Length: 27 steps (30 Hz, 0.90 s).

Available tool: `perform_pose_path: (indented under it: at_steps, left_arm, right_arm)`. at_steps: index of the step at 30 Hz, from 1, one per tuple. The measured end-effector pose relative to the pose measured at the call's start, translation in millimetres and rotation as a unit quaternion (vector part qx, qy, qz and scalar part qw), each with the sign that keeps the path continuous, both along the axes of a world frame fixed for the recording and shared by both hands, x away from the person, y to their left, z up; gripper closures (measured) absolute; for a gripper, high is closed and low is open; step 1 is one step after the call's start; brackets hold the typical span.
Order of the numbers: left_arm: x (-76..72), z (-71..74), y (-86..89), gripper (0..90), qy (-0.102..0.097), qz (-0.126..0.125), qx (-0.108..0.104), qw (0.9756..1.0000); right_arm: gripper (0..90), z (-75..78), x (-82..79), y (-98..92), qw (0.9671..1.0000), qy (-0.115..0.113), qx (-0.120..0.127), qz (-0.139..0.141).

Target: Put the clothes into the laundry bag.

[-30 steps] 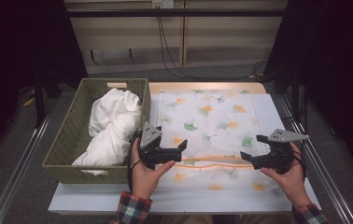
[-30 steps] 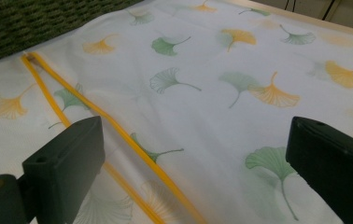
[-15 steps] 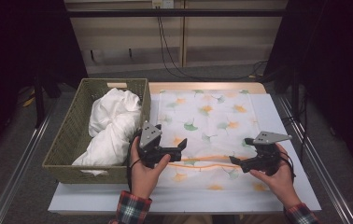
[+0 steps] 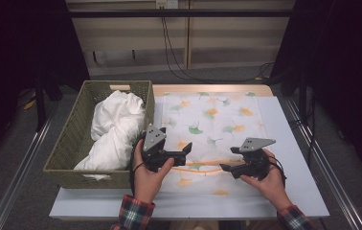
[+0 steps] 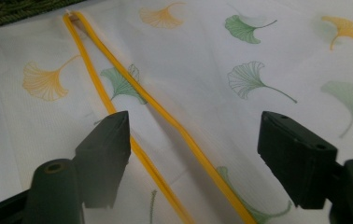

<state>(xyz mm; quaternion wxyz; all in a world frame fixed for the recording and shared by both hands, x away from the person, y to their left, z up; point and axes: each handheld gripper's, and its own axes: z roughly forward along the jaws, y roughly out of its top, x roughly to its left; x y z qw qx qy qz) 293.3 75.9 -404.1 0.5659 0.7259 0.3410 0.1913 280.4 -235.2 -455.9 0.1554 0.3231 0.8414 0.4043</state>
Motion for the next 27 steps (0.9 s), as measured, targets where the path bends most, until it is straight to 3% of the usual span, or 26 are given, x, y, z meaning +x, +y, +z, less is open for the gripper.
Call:
perform_pose_path:
  at_steps: [4,6,7,9,15,19,25,27]
  left_arm:
    - [0.0,1.8,-1.0,0.0,-0.004,0.002,0.009,0.9999]
    - [0.3,2.2,-1.8,0.0,-0.003,0.001,0.005,1.0000]
    - [0.8,2.7,-2.3,0.0,-0.002,0.000,0.004,1.0000]
    - [1.4,1.4,-2.7,0.0,-0.003,-0.003,-0.001,1.0000]
    - [2.6,1.1,-4.0,0.0,-0.002,-0.001,0.008,1.0000]
    - [2.7,2.7,-5.1,0.0,-0.004,-0.002,0.004,1.0000]
    - [2.1,2.4,-6.2,0.0,-0.004,-0.002,0.003,1.0000]
    - [1.7,2.1,-6.3,0.0,-0.004,-0.002,0.008,1.0000]
  right_arm:
    - [38.7,-4.7,2.5,6.2,0.9999,-0.001,-0.016,0.004]
    - [41.0,-5.8,3.9,6.8,0.9998,0.002,-0.016,0.006]
    - [46.0,-7.8,6.1,7.6,0.9996,0.000,-0.028,-0.004]
    - [47.6,-11.1,8.2,7.1,0.9994,0.002,-0.035,-0.006]
    - [60.6,-21.3,11.7,9.8,0.9988,0.005,-0.046,0.013]
    - [60.7,-24.7,11.2,16.2,0.9978,0.002,-0.064,0.015]
    - [54.2,-27.1,12.1,14.4,0.9985,0.009,-0.052,-0.013]
    - [54.9,-28.2,14.3,12.6,0.9989,0.022,-0.039,-0.018]
